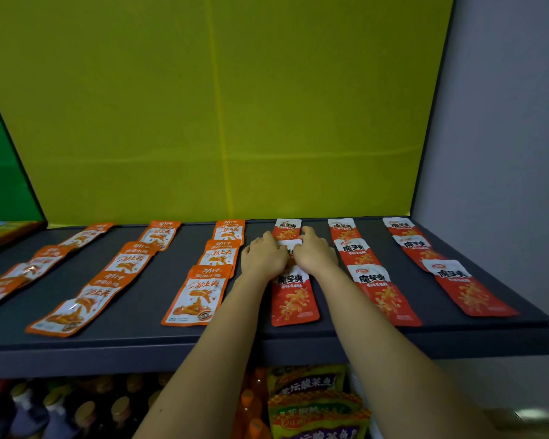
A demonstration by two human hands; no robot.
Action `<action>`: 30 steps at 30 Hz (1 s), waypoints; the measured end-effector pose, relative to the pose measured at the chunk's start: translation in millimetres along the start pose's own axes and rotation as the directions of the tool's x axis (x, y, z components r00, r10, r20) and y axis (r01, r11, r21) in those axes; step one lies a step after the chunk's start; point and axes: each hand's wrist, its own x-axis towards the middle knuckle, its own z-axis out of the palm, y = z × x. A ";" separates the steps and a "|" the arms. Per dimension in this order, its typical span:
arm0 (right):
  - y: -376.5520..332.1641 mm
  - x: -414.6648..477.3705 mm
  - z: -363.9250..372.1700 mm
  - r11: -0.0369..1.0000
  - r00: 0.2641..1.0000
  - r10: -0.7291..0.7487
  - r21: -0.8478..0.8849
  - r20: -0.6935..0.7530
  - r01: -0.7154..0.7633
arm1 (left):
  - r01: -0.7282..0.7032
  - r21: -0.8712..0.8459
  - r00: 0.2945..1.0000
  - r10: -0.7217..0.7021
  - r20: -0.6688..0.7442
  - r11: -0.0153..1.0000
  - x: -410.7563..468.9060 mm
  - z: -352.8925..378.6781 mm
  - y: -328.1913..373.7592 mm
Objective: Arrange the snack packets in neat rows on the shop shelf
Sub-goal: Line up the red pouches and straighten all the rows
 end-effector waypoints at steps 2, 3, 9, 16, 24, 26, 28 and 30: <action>0.1 -0.4 0.5 1.000 1.000 -0.002 -0.003 -0.008 0.002 | -0.010 0.003 1.000 0.010 -0.015 1.000 -0.8 0.4 -0.3; 0.1 -0.8 0.7 1.000 1.000 -0.005 -0.007 -0.014 0.005 | -0.015 0.007 1.000 0.015 -0.023 1.000 -1.3 0.5 -0.5; -1.8 -4.0 0.6 0.999 0.999 -0.018 -0.033 -0.044 0.016 | -0.054 0.019 0.997 0.055 -0.060 0.998 -2.3 2.0 -1.9; -5.6 -5.8 -2.4 0.998 0.997 -0.004 0.057 -0.074 0.008 | -0.091 0.014 0.976 0.092 -0.197 0.996 -9.9 -7.0 5.8; -33.5 -19.9 -21.6 0.960 0.972 -0.215 0.163 -0.096 0.228 | -0.142 -0.044 0.953 0.124 -0.277 0.989 -30.1 -70.8 -18.1; -48.0 -25.3 -18.0 0.954 0.968 -0.241 0.168 -0.073 0.250 | -0.129 -0.065 0.956 0.106 -0.274 0.990 -34.6 -86.8 -38.4; -64.6 -29.2 -9.5 0.949 0.965 -0.256 0.175 -0.059 0.262 | -0.116 -0.070 0.960 0.094 -0.263 0.991 -38.3 -97.4 -58.9; -81.5 -30.7 1.4 0.943 0.968 -0.241 0.218 -0.067 0.250 | -0.100 -0.075 0.967 0.079 -0.242 0.992 -39.9 -103.6 -77.2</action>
